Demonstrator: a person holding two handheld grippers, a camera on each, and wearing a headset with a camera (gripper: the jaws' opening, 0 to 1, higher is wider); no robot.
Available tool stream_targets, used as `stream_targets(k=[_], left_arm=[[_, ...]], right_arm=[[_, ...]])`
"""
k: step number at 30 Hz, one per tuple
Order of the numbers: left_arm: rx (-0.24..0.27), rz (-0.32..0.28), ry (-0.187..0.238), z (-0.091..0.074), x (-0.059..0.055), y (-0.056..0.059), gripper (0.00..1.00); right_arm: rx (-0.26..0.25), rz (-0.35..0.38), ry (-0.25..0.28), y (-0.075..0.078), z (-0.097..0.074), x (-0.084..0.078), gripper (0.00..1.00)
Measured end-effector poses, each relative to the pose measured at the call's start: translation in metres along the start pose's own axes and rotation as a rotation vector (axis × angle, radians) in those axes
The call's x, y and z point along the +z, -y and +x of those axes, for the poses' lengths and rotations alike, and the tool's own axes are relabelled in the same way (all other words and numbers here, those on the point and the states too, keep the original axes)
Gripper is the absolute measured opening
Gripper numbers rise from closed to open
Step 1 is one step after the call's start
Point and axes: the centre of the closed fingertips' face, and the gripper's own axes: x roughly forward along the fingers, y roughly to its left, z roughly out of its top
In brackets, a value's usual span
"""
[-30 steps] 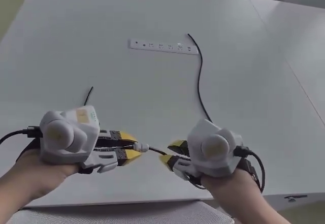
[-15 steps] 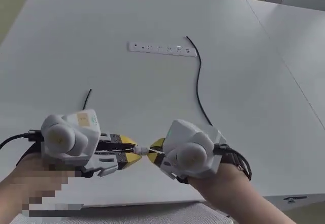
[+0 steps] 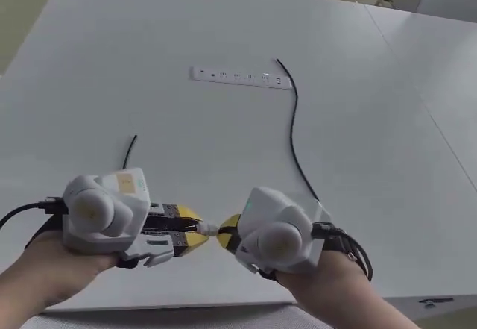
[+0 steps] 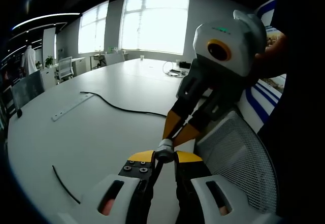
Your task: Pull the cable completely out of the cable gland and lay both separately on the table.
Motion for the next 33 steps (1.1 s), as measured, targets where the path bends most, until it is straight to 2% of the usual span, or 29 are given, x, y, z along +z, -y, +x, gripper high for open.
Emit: stream_targets(k=[7,20,25,33], left_arm=[[0.009,-0.001,0.001,0.001,0.002,-0.001,0.15],[0.042,-0.016,0.014,-0.002,0.006,-0.003,0.15],[0.051,-0.017,0.016,-0.003,0.006,-0.003,0.15],[0.06,-0.026,0.018,-0.003,0.004,-0.004,0.15]], right_arm=[[-0.003,0.087,0.011,0.005,-0.001,-0.003,0.0],[-0.024,0.24,0.0,0.021,-0.003,-0.026,0.0],[-0.024,0.362,-0.006,0.024,-0.001,-0.038,0.0],[-0.036,0.494,-0.043,0.031,0.002,-0.06,0.0]])
